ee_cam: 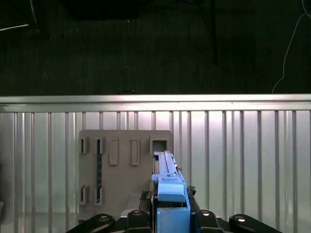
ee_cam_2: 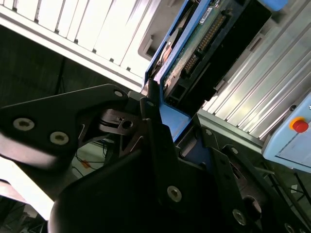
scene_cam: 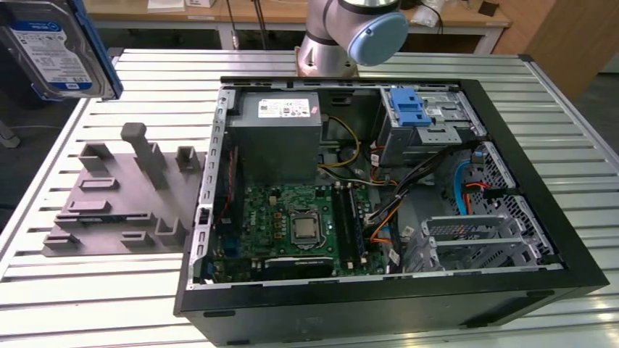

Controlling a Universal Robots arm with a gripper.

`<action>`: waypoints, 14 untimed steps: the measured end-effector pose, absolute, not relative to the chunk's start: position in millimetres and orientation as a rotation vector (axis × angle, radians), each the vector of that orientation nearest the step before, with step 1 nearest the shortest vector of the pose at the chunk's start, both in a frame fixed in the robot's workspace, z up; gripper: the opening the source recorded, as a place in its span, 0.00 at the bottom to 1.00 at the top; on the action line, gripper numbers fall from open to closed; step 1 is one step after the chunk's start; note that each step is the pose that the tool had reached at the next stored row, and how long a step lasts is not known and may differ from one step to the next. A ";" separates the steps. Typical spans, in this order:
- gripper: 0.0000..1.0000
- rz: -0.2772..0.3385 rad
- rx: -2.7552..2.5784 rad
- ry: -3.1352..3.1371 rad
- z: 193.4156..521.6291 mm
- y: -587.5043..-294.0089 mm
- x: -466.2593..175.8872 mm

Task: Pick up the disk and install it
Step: 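Pick up the disk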

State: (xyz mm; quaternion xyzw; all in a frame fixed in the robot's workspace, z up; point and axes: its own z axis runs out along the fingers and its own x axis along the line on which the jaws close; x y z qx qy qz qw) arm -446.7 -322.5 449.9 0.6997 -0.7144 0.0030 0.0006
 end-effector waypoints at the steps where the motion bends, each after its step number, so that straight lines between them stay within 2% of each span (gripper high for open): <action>1: 0.36 0.009 2.197 -2.244 450.9 -322.5 -446.7; 14: 0.36 0.010 2.197 -2.244 467.5 -322.3 -446.7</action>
